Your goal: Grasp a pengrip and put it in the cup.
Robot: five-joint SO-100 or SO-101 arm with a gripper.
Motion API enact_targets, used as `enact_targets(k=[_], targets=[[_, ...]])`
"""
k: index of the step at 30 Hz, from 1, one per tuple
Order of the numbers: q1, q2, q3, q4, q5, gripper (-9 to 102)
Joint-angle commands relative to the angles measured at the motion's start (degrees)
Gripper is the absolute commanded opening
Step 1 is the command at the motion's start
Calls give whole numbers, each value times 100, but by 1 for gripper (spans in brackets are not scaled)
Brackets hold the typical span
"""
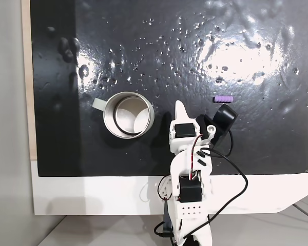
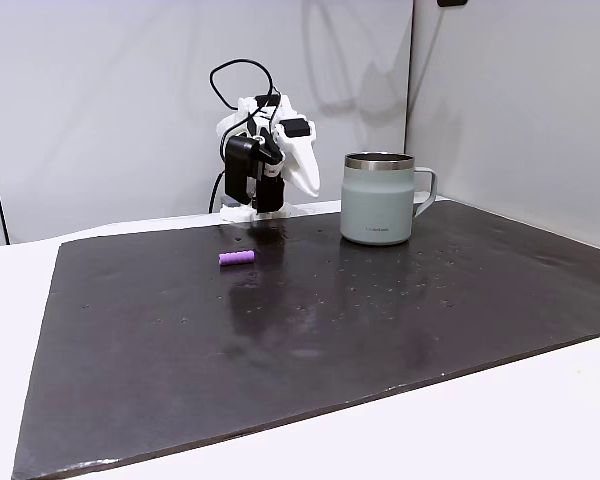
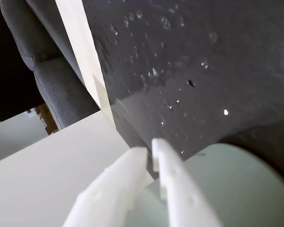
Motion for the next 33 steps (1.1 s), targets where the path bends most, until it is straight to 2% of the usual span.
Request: enact_targets(k=[1, 9, 17, 27, 33], targets=[[316, -141, -949, 483, -220, 0], [1187, -2206, -3226, 1740, -940, 0], [1846, -4175, -4755, 2654, -1837, 1], [2654, -6390, -6495, 3384, -2312, 20], [2953, -7198, -7110, 3560, -2479, 25]])
